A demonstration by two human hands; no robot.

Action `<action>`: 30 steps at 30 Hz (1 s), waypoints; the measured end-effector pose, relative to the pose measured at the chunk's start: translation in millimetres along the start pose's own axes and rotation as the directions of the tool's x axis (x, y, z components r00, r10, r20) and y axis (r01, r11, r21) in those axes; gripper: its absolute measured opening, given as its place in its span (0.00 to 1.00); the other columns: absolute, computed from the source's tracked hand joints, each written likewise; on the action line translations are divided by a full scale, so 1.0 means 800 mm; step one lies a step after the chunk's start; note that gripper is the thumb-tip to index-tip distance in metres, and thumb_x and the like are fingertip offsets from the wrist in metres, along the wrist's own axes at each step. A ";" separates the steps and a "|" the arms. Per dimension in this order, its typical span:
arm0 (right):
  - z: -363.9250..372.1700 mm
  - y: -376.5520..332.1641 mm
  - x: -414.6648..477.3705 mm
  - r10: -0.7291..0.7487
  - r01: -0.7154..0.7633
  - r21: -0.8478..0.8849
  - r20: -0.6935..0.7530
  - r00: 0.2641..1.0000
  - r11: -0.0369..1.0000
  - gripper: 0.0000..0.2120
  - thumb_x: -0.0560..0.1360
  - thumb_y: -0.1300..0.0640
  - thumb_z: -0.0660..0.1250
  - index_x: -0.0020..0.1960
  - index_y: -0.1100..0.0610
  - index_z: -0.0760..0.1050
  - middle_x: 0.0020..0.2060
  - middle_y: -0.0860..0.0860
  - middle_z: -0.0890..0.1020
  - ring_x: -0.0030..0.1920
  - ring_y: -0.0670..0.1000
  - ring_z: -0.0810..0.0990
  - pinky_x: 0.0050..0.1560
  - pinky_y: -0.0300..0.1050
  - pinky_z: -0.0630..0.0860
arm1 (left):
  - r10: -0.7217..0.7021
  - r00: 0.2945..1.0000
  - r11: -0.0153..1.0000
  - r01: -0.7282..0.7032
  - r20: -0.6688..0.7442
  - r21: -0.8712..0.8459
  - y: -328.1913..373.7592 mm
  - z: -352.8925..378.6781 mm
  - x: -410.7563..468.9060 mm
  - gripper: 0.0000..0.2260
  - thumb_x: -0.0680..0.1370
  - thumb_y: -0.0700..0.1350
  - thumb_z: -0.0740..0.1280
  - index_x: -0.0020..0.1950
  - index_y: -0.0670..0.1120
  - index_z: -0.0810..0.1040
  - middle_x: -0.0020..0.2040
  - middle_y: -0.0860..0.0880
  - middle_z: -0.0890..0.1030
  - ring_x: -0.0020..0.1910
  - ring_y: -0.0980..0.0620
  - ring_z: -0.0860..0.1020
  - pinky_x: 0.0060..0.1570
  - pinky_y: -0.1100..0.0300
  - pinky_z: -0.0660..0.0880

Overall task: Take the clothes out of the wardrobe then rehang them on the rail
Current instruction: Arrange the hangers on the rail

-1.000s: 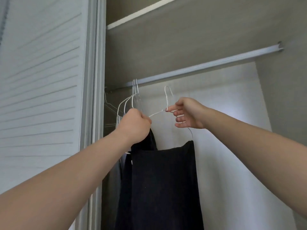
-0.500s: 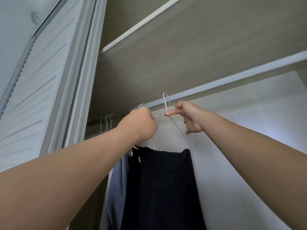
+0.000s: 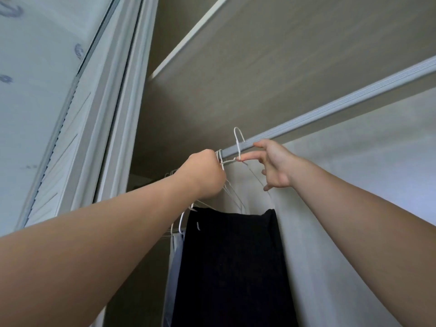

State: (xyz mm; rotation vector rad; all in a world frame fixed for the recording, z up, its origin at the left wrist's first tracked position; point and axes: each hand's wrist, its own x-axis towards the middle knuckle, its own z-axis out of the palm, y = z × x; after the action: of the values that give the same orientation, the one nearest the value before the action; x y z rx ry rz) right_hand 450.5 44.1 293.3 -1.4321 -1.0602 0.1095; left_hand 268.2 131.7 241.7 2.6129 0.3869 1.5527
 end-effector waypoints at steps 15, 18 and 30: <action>0.016 0.027 0.041 0.076 -0.075 0.032 -0.016 0.997 0.997 0.27 0.80 0.42 0.51 0.61 0.57 0.81 0.80 0.53 0.50 0.79 0.56 0.42 0.73 0.71 0.41 | -0.061 0.997 0.994 0.058 0.042 0.089 -0.014 0.026 0.023 0.10 0.80 0.42 0.60 0.58 0.42 0.76 0.58 0.42 0.77 0.56 0.41 0.76 0.56 0.52 0.74; 0.016 0.045 0.045 0.106 -0.107 0.083 0.025 0.994 0.991 0.27 0.80 0.41 0.51 0.59 0.54 0.83 0.80 0.55 0.49 0.79 0.57 0.45 0.73 0.70 0.44 | -0.069 0.996 0.991 0.062 0.054 0.118 -0.017 0.038 0.023 0.12 0.80 0.42 0.59 0.61 0.42 0.74 0.62 0.42 0.73 0.63 0.39 0.71 0.64 0.46 0.71; -0.010 0.082 0.033 -0.098 0.100 0.001 -0.208 0.973 0.995 0.19 0.81 0.46 0.57 0.55 0.56 0.81 0.65 0.54 0.77 0.64 0.57 0.76 0.59 0.54 0.73 | -0.122 0.982 0.989 0.108 0.145 0.100 -0.019 0.058 0.027 0.12 0.82 0.42 0.57 0.66 0.43 0.67 0.61 0.40 0.75 0.53 0.42 0.75 0.46 0.54 0.68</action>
State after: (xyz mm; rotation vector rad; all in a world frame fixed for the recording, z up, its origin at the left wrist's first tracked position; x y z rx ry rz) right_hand 504.2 69.1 254.2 -1.3455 -0.9540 -0.1044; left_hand 315.9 154.8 234.7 2.6995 0.5987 1.3227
